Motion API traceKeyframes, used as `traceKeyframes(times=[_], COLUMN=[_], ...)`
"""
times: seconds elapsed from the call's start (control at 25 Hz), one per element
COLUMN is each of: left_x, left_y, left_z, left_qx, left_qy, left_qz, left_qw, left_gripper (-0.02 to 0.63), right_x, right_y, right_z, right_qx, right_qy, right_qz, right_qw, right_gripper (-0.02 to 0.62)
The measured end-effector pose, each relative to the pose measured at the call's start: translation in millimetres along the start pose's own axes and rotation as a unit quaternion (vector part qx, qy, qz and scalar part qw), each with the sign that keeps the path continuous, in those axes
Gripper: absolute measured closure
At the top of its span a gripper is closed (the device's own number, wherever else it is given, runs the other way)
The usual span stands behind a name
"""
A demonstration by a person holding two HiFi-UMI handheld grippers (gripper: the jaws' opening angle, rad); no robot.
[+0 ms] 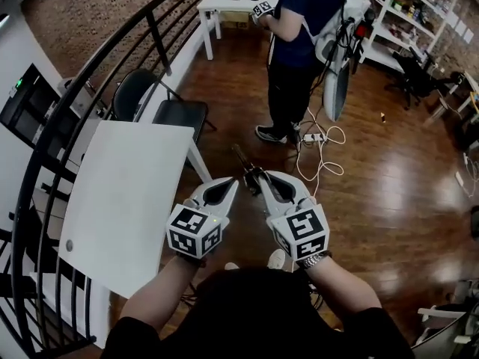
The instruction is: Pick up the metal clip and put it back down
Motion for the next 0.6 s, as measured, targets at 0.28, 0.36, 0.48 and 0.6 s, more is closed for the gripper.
traceKeyframes(times=[0.28, 0.36, 0.48, 0.6], left_x=[-59.3, -76.7, -97.2, -116.9], left_y=[7.5, 4.7, 4.1, 0.8], left_z=[74.0, 94.4, 123.0, 145.8], left_qx=[0.011, 0.018, 0.028, 0.036], left_qy=[-0.047, -0.057, -0.075, -0.096], left_qz=[0.029, 0.034, 0.038, 0.041], left_qw=[0.9984, 0.9976, 0.9961, 0.9939], left_gripper=[0.589, 0.589, 0.589, 0.589], right_x=[-77.5, -98.7, -128.6, -152.1], right_y=[-19.2, -29.0, -37.9, -47.9], right_z=[-47.3, -60.8, -76.4, -92.6], right_qx=[-0.008, -0.007, -0.004, 0.0], right_qy=[-0.048, -0.058, -0.076, -0.098], right_qz=[0.018, 0.027, 0.037, 0.046], right_qw=[0.999, 0.998, 0.996, 0.994], right_gripper=[0.601, 0.601, 0.601, 0.601])
Point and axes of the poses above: the fingertips, and each gripper's own axes: z forward along the fingers, x to its left, y out of its top, the point moved 3 cm from there along -z, backward along the fingers
